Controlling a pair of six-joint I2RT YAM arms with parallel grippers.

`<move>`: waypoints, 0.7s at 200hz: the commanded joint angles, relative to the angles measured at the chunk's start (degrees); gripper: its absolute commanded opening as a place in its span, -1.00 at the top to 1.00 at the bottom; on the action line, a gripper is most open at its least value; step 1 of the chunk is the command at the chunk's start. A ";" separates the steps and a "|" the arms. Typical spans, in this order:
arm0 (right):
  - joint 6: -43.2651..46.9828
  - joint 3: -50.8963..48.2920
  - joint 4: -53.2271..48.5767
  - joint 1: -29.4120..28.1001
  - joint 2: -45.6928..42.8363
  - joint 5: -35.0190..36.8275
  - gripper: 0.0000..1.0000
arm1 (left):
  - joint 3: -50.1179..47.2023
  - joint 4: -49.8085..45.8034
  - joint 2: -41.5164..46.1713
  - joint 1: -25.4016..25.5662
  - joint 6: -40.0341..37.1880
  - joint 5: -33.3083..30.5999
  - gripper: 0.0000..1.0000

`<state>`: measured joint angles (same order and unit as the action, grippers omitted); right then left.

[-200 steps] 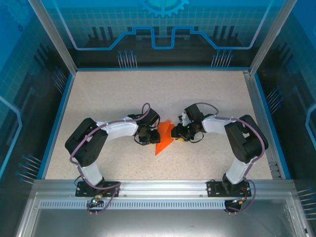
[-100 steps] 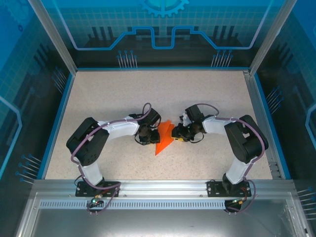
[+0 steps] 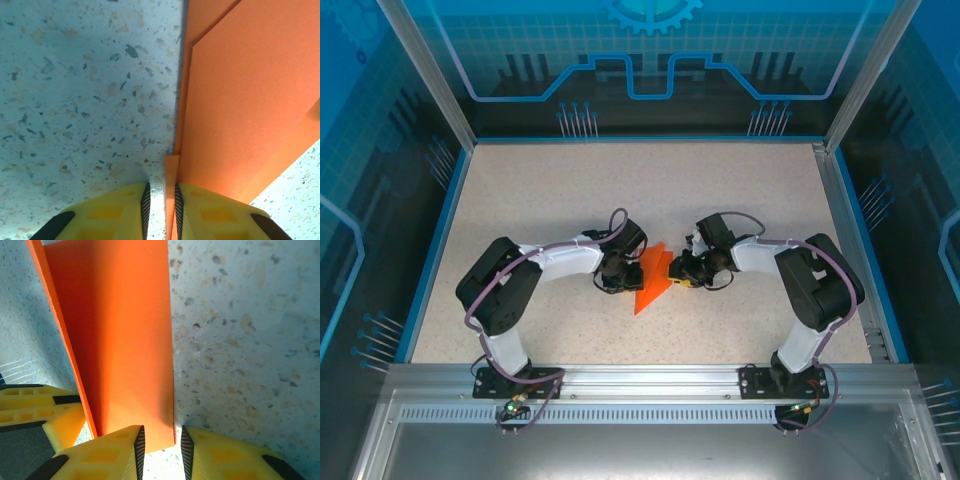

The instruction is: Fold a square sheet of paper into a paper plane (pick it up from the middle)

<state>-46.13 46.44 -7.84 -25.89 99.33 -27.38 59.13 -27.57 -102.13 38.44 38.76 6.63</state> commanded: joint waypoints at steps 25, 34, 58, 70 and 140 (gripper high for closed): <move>-2.53 -1.37 3.13 -2.42 -0.67 0.54 0.44 | 1.11 -0.64 -1.76 1.01 -1.15 -0.22 0.55; -2.72 -1.47 3.44 -2.41 -0.45 0.18 0.44 | 1.22 -0.64 -1.87 1.00 -1.10 -0.15 0.55; -3.29 -1.76 5.01 -2.44 -0.61 -1.15 0.50 | 1.15 -0.74 -1.68 1.04 -1.13 -0.30 0.56; -3.51 -1.87 5.07 -2.48 -1.27 -1.05 0.52 | 1.09 -0.82 -1.63 1.09 -1.15 -0.24 0.57; -1.65 -1.09 0.59 -2.42 -2.82 1.75 0.34 | 0.86 -0.51 -1.52 1.11 -0.94 -0.30 0.57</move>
<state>-48.66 44.99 -5.45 -27.99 96.60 -26.22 59.46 -28.08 -102.30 38.59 38.74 6.17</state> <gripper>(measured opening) 0.317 0.216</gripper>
